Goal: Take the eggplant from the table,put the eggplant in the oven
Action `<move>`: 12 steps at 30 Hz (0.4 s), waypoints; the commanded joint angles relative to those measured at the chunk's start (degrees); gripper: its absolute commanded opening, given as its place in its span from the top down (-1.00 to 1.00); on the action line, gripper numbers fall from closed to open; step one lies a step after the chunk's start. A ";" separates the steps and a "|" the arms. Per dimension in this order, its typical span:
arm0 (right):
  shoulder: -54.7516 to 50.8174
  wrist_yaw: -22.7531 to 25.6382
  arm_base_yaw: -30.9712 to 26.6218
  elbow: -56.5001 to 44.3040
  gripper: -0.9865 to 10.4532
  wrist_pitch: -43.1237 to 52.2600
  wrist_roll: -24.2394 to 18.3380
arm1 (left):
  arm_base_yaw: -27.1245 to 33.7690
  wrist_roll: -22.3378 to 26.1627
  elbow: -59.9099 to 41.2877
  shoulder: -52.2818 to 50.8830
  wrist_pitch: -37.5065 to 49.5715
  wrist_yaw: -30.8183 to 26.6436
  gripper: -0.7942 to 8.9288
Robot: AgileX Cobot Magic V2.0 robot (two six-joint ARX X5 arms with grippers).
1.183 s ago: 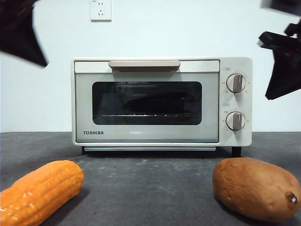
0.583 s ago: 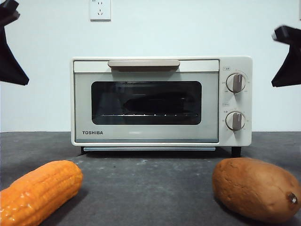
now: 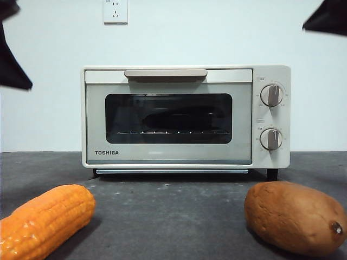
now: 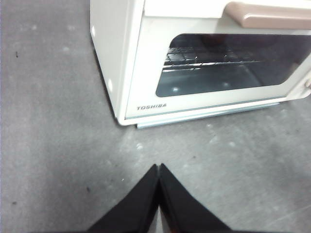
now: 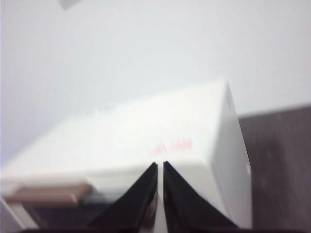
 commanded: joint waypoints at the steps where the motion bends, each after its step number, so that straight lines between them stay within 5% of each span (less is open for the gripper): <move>1: 0.28 -0.04 0.20 0.24 0.82 3.74 0.74 | 0.07 0.04 0.44 -4.22 0.87 -0.17 0.82; 12: 0.28 0.15 0.20 0.24 0.82 10.78 0.74 | 13.29 8.24 -0.09 -24.90 -3.30 -0.22 0.82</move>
